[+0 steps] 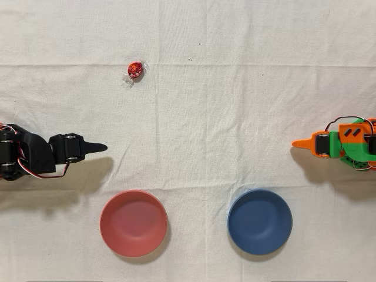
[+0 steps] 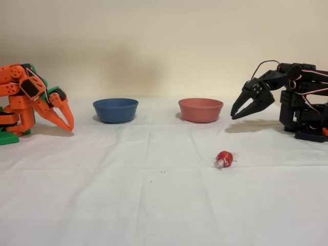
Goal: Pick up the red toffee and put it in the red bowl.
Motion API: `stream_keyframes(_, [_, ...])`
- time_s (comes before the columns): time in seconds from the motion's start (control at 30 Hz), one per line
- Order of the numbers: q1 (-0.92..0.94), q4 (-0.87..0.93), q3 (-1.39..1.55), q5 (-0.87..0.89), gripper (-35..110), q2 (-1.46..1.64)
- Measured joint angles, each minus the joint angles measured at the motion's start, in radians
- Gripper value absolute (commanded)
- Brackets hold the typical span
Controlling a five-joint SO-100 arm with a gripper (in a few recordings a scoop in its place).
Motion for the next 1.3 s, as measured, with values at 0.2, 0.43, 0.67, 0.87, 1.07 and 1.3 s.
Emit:
stream_keyframes(0.2, [0.000, 0.000, 0.000, 0.000, 1, 0.000])
stream_keyframes(0.43, [0.000, -0.009, 0.000, 0.048, 1, 0.000])
stream_keyframes(0.67, [0.003, -0.092, -0.008, -0.064, 1, 0.000])
stream_keyframes(0.87, [0.015, -0.097, -0.072, -0.307, 1, 0.000])
stream_keyframes(1.07, [0.002, -0.058, -0.265, -0.348, 1, -0.075])
stream_keyframes(1.3, [-0.018, -0.017, -0.630, -0.344, 9, -0.468])
